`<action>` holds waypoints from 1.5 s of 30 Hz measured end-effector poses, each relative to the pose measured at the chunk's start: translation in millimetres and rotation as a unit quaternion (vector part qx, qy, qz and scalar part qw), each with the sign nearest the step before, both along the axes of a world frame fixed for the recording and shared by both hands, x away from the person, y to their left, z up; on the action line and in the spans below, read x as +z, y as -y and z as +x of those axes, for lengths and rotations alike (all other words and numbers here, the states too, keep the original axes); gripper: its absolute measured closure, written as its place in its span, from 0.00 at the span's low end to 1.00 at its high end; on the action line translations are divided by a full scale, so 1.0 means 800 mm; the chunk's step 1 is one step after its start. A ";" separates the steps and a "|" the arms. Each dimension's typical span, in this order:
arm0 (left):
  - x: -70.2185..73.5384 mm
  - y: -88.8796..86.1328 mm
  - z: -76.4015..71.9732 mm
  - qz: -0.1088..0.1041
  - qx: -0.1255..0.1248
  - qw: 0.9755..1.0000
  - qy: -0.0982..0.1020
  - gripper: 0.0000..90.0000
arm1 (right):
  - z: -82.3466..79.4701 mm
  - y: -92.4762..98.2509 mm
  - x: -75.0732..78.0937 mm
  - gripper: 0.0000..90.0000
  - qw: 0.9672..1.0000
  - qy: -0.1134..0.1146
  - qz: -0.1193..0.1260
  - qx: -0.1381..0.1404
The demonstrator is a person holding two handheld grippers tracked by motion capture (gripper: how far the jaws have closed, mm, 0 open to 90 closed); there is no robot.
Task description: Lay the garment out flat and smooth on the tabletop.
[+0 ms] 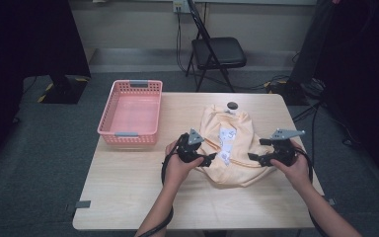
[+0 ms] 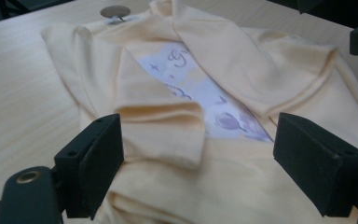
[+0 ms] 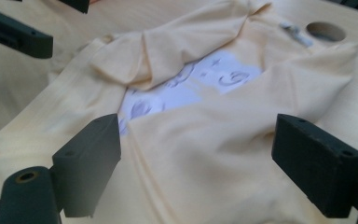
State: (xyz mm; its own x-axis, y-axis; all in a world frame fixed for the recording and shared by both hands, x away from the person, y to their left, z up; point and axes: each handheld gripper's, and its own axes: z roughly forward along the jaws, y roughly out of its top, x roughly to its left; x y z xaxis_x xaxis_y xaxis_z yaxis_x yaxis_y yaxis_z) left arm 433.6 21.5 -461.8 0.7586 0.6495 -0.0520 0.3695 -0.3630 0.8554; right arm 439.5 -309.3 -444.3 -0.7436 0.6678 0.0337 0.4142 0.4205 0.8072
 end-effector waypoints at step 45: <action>-0.062 -0.035 -0.059 0.047 -0.028 0.999 -0.005 0.16 | -0.030 -0.031 -0.034 0.42 0.999 0.016 -0.029 0.020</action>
State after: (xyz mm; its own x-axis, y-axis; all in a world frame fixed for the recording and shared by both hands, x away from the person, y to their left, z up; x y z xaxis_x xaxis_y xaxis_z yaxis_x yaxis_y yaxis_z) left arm 386.6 49.6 -511.1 0.7935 0.6086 -0.0015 0.3554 -0.4614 0.8129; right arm 415.4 -284.1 -471.8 -0.7701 0.6373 -0.0282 0.3700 0.4823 0.7940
